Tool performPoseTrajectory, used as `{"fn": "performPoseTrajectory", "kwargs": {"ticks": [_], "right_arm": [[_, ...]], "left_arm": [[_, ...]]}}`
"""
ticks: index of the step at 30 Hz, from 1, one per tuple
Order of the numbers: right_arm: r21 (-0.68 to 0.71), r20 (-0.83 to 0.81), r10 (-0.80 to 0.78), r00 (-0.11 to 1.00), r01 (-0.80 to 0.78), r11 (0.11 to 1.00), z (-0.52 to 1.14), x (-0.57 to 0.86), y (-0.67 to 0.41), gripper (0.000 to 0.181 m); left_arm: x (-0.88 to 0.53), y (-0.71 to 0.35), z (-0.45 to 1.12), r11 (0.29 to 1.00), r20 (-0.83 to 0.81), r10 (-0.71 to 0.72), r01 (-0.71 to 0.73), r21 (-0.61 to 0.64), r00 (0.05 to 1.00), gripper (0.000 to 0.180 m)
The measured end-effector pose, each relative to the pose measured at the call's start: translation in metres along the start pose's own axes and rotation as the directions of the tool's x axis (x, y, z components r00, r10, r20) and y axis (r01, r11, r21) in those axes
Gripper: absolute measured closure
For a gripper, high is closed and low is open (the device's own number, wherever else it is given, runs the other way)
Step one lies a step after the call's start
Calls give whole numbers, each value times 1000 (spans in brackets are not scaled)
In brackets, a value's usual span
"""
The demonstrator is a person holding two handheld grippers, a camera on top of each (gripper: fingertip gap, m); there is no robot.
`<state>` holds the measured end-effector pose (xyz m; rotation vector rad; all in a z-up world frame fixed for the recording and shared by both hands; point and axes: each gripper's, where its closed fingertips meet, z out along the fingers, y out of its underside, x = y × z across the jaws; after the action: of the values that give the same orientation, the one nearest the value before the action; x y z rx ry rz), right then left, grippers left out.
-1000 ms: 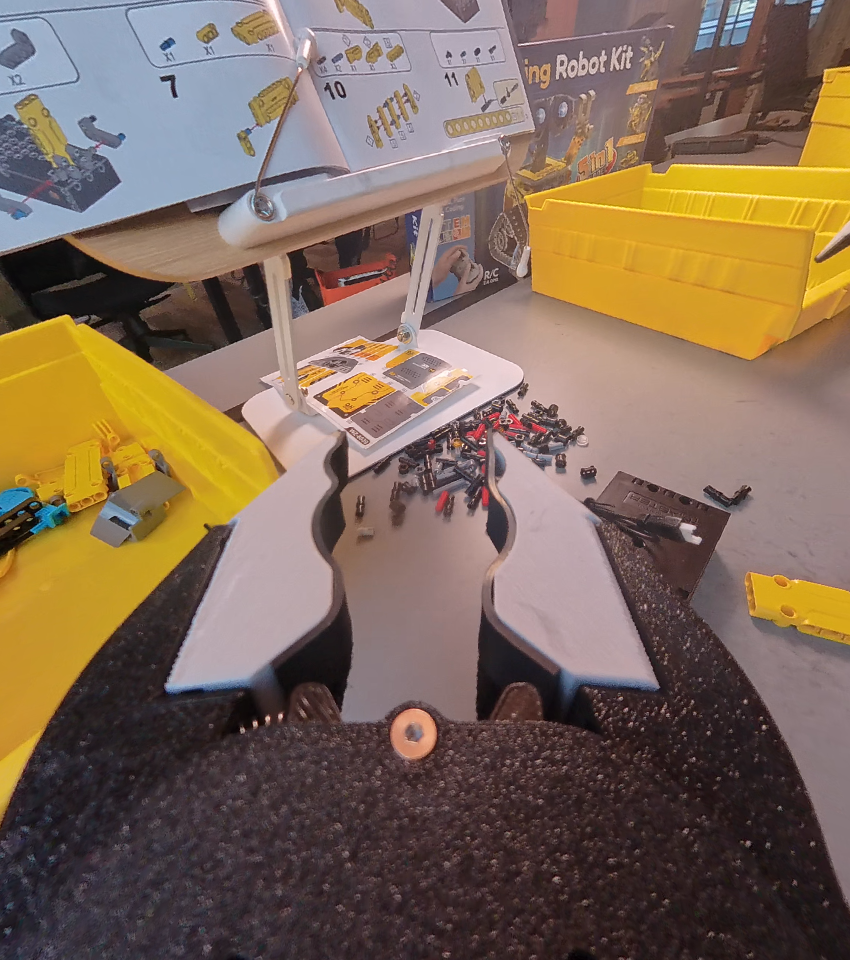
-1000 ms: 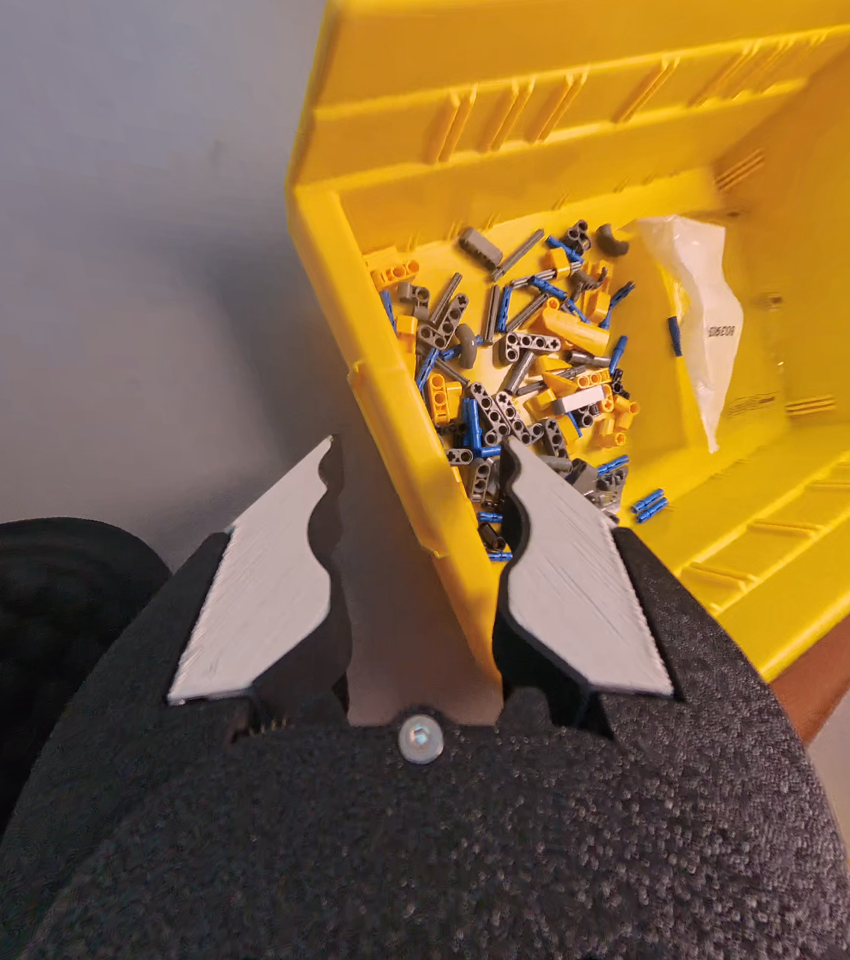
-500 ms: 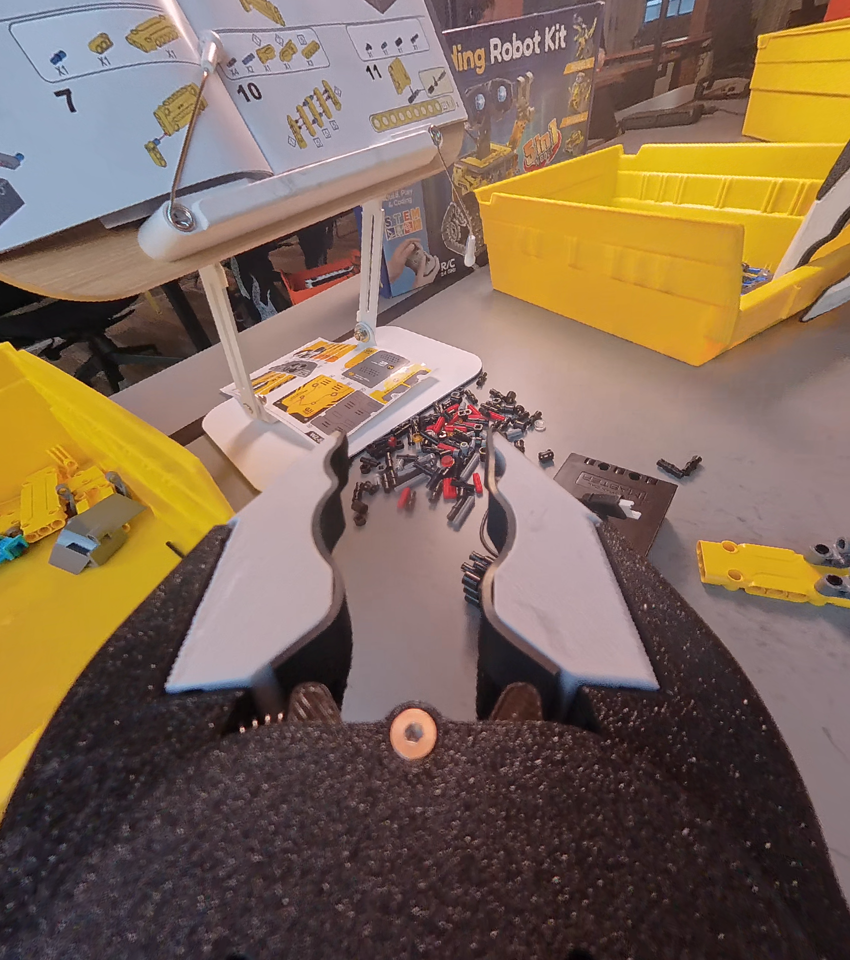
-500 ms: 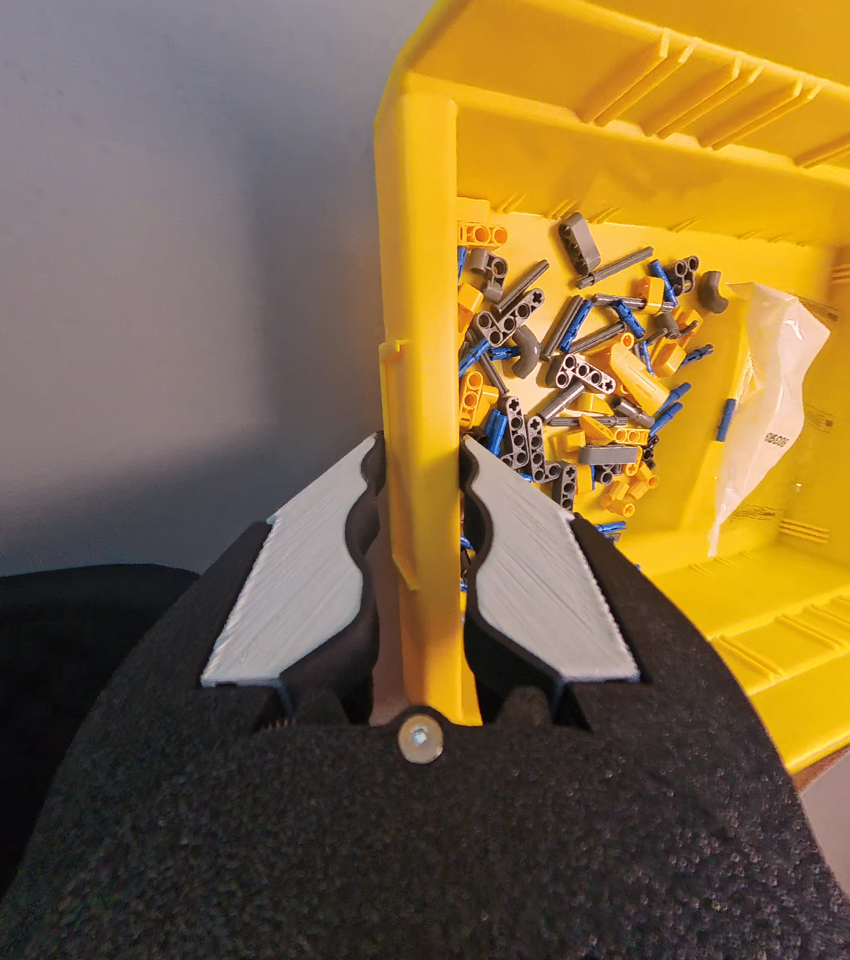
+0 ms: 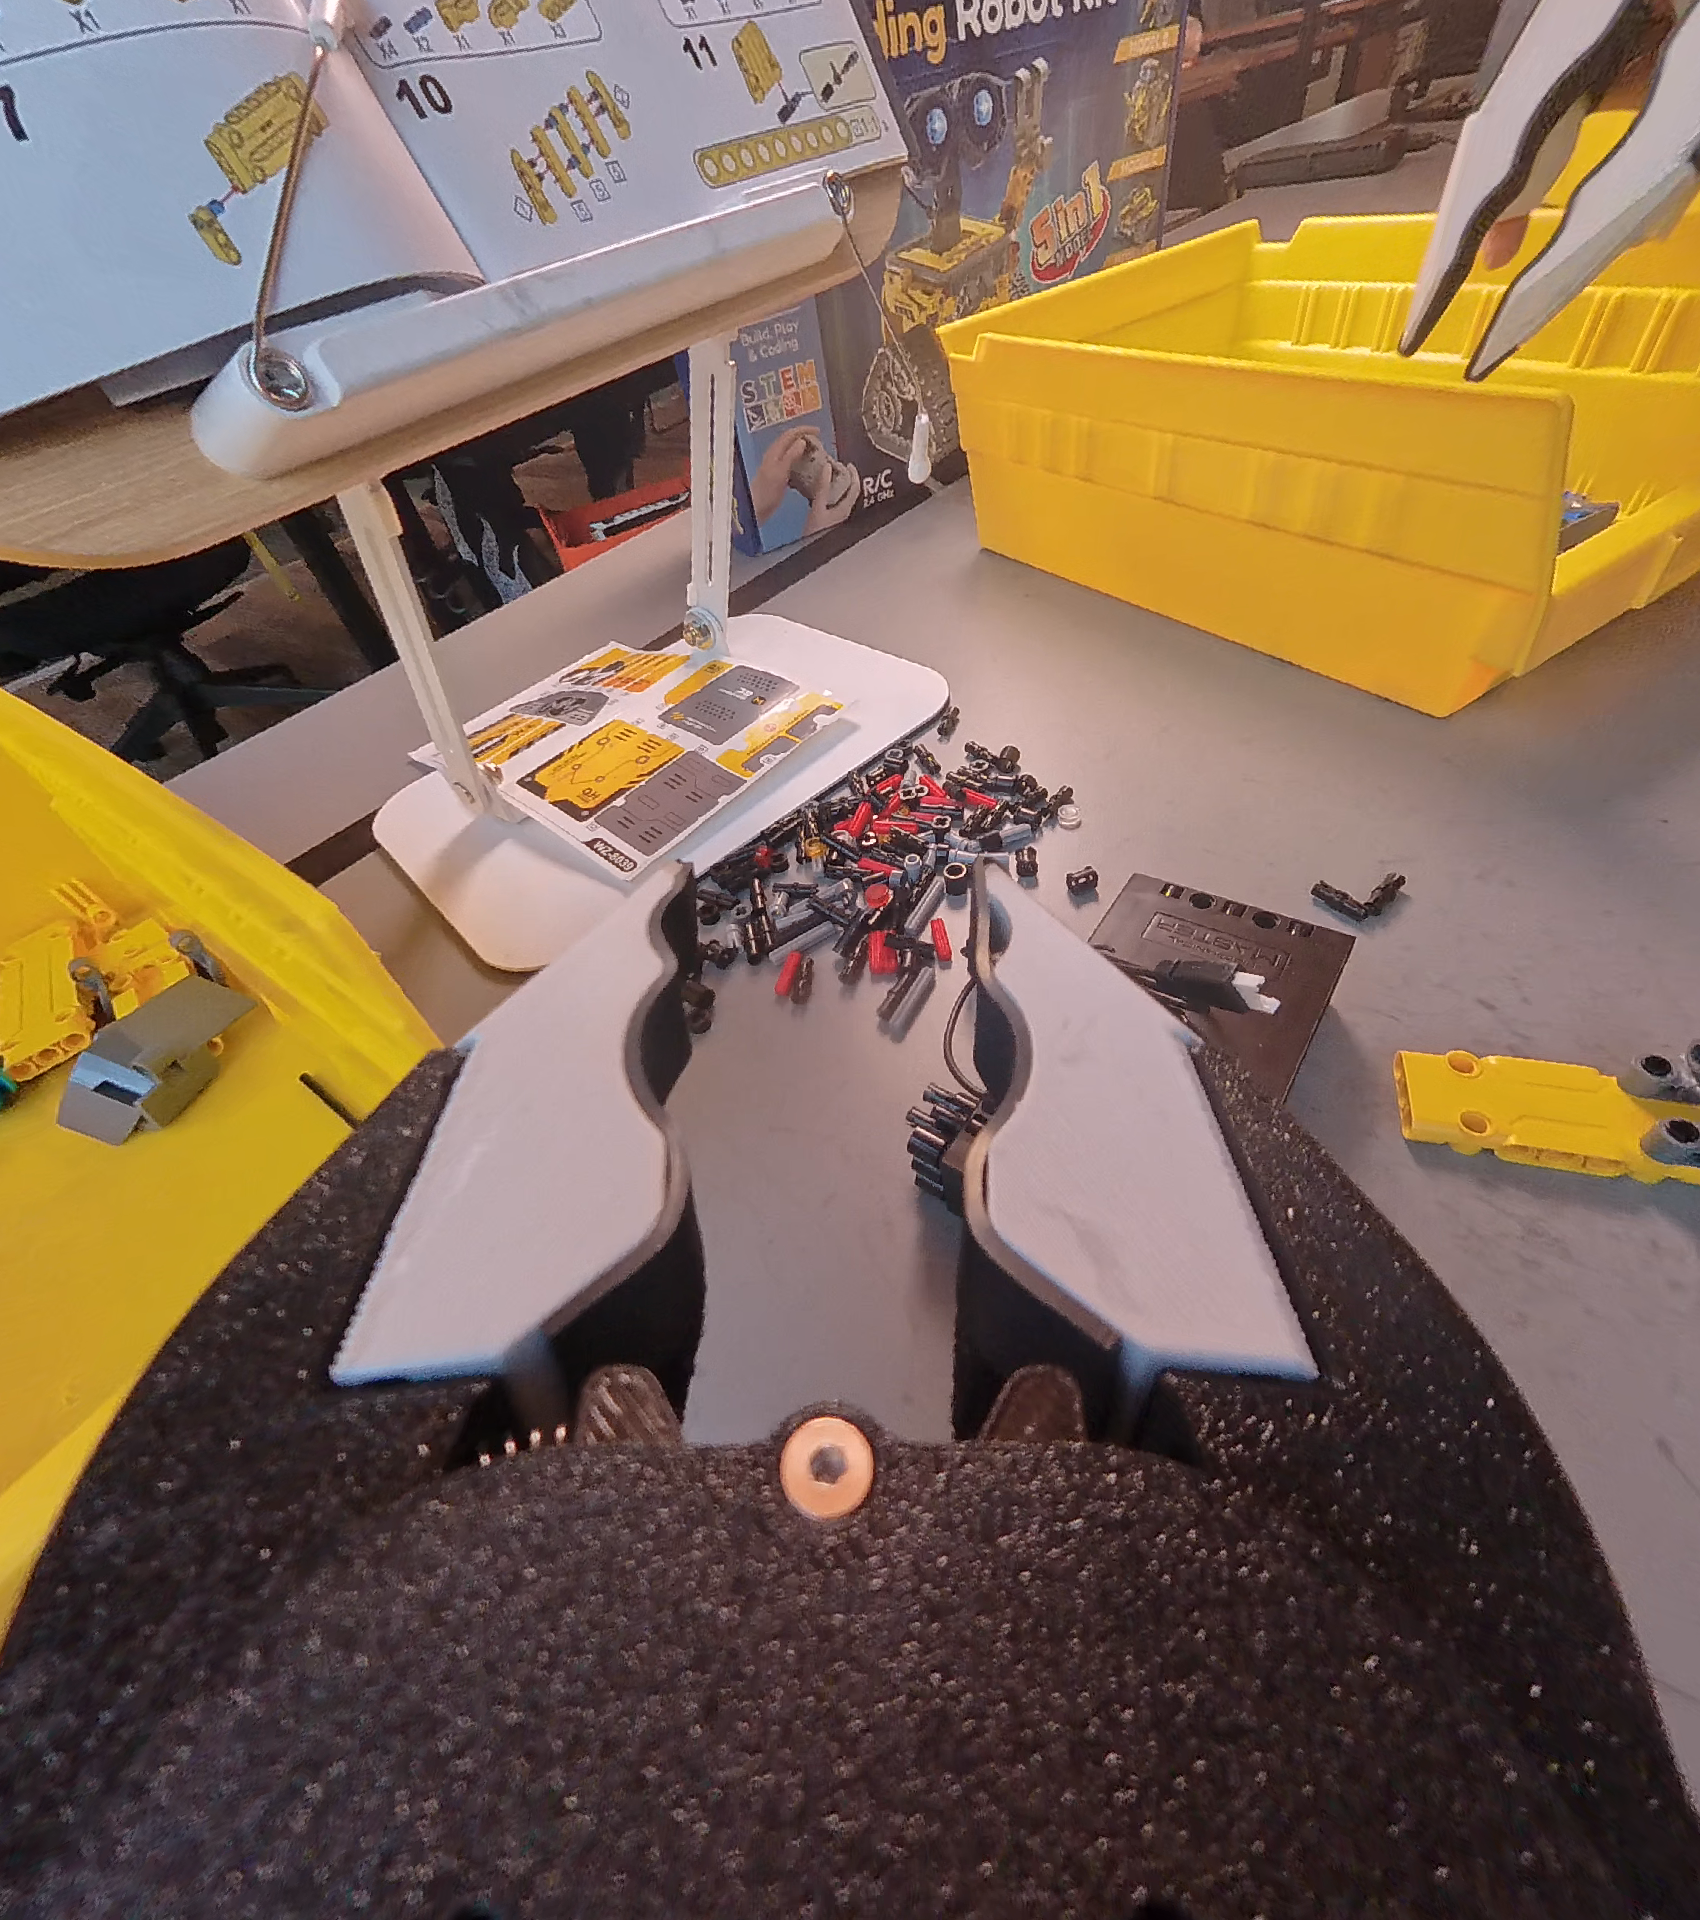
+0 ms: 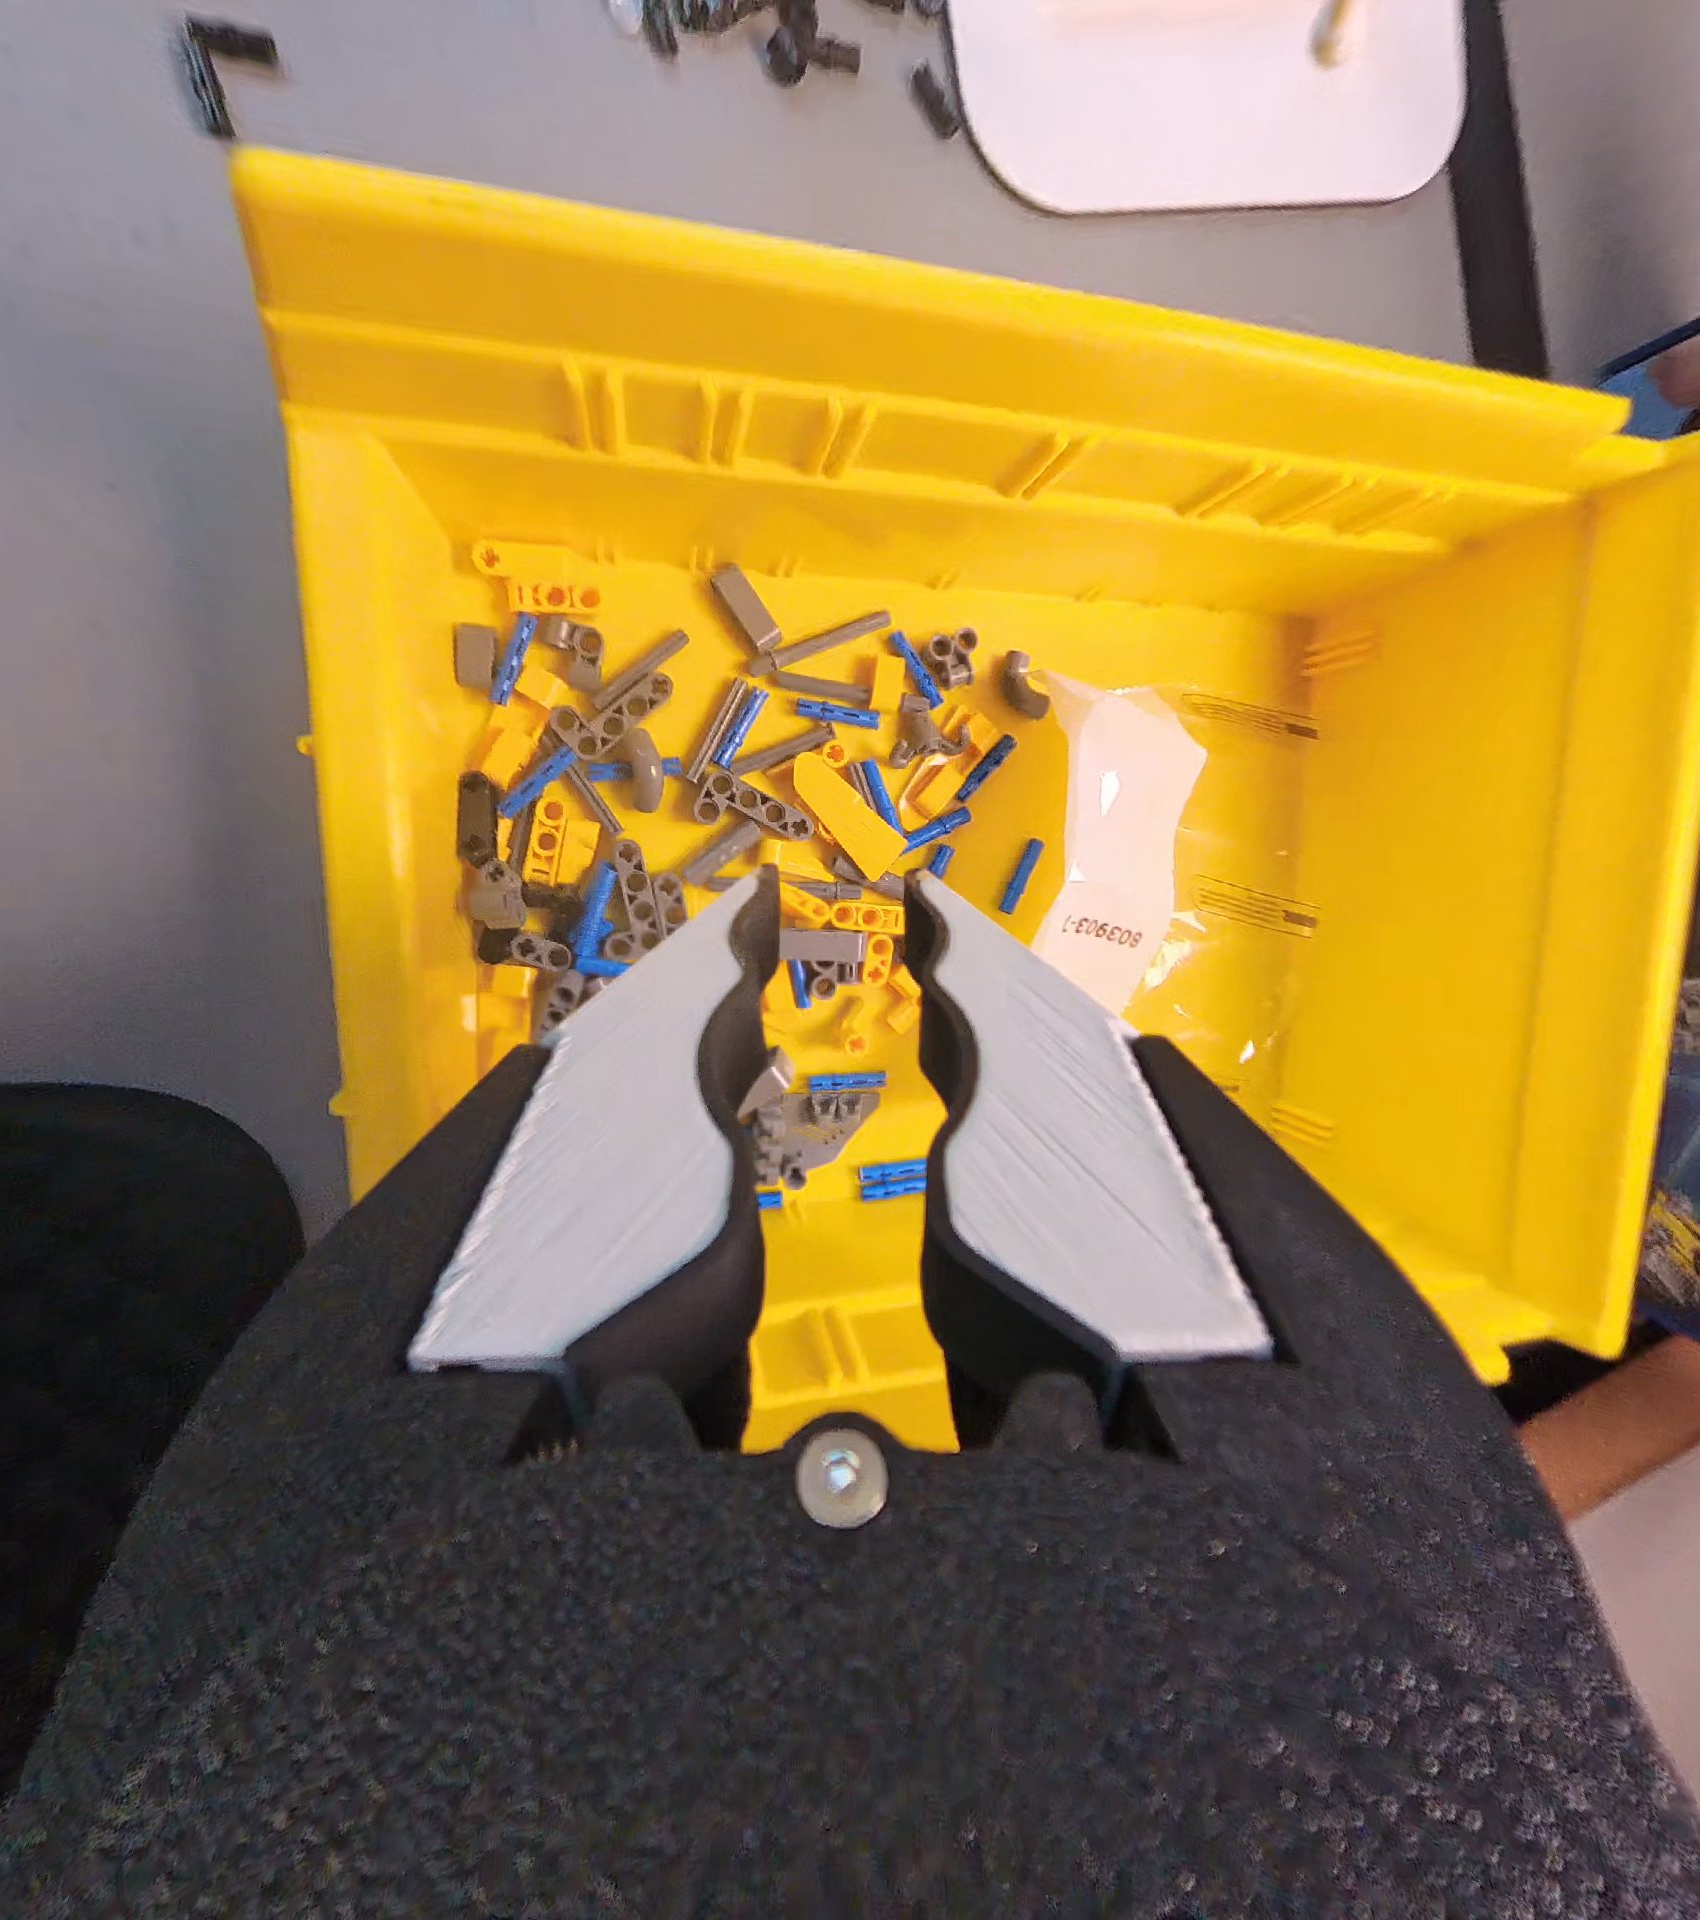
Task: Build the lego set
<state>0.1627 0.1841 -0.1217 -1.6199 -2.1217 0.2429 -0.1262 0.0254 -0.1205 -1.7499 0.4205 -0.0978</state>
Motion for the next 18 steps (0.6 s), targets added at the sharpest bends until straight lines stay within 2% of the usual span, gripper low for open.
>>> {"fn": "performPoseTrajectory", "kwargs": {"ticks": [6,10,14,18], "right_arm": [[-136,161,-100,982,123,983,57,14,10,164],[-161,254,-102,962,146,976,78,10,5,161],[-190,237,-123,964,170,967,83,23,8,181],[-175,176,-93,980,124,977,79,41,12,181]], "left_arm": [[3,2,1,1000,2,15,-15,-14,1000,128],[16,-6,0,1000,-33,-12,12,-8,999,129],[42,-19,0,999,-112,-32,32,-1,993,128],[74,-27,1,999,-205,-40,37,-20,978,126]]}}
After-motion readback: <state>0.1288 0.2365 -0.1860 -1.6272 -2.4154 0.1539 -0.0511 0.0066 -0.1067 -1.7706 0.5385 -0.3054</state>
